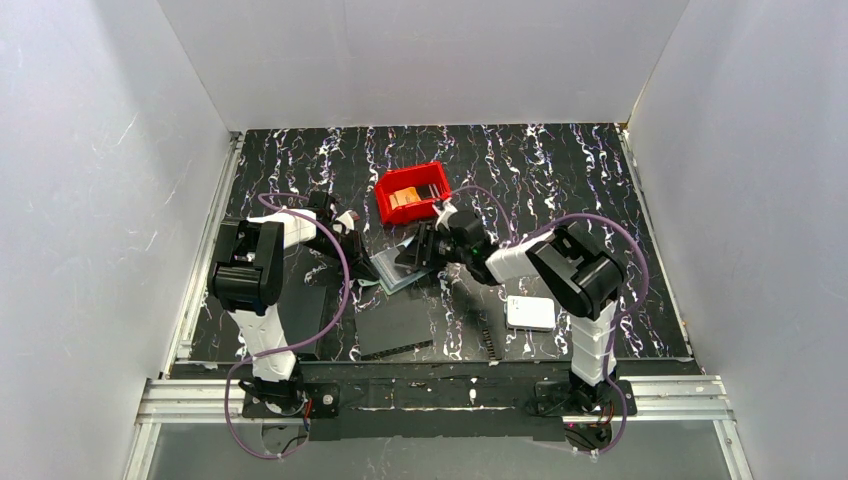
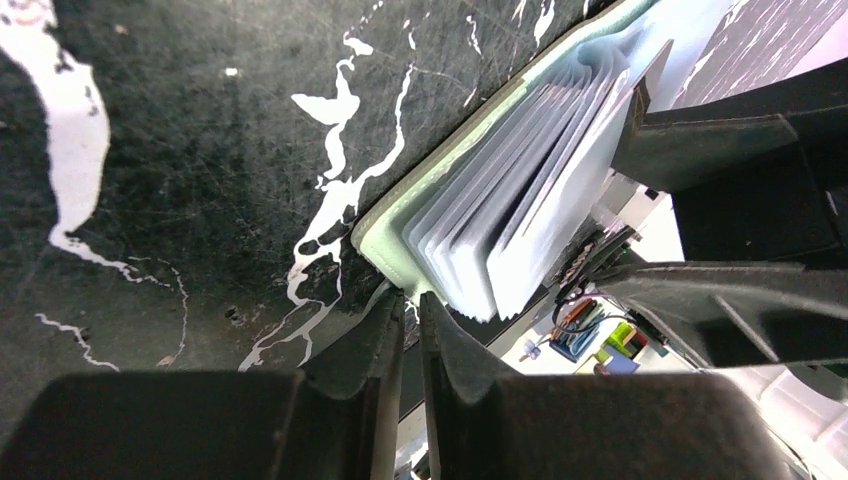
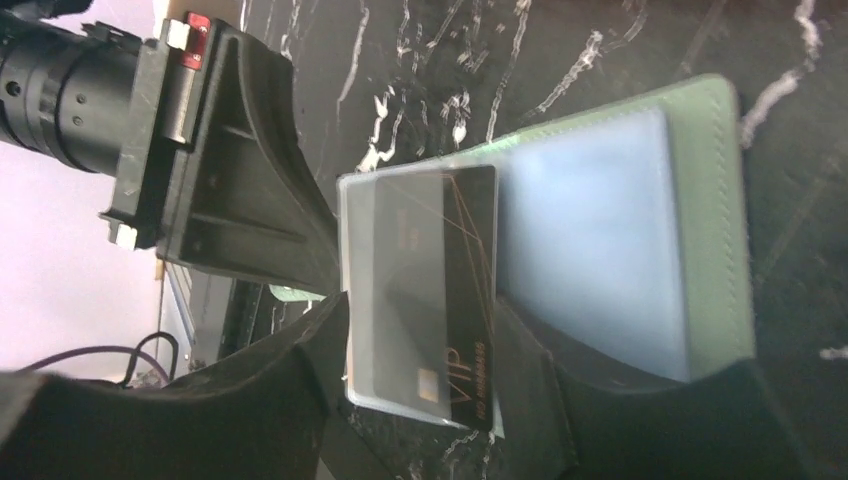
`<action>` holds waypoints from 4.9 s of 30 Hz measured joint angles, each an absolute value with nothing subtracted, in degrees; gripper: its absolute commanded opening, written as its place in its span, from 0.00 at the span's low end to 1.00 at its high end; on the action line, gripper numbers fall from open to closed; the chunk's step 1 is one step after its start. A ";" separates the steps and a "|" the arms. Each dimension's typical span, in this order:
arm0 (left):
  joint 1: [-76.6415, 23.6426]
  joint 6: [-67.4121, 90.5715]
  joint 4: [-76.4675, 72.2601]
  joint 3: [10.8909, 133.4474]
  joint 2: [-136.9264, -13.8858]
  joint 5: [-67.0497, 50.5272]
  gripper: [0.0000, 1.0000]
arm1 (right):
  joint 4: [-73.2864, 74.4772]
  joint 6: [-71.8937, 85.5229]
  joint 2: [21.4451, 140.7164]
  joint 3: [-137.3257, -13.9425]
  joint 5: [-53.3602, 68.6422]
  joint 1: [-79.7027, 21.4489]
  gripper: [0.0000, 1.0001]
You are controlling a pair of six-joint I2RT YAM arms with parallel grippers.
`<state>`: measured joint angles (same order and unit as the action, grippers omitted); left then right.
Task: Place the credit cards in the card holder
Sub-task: Insert the credit card into the card holder, then close the card holder at the center of the board.
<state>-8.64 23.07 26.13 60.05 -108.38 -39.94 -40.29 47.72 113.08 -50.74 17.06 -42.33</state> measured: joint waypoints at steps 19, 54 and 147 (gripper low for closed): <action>-8.84 22.52 26.13 60.25 -108.81 -40.45 0.07 | -19.35 17.69 115.11 -64.38 29.93 -41.78 0.69; -11.75 20.40 29.65 63.92 -110.54 -38.06 0.04 | -1.02 19.31 100.53 -59.99 22.59 -32.05 0.89; -17.32 33.93 14.74 73.28 -107.50 -49.93 0.39 | -28.97 33.26 104.62 -45.45 42.89 -33.39 0.36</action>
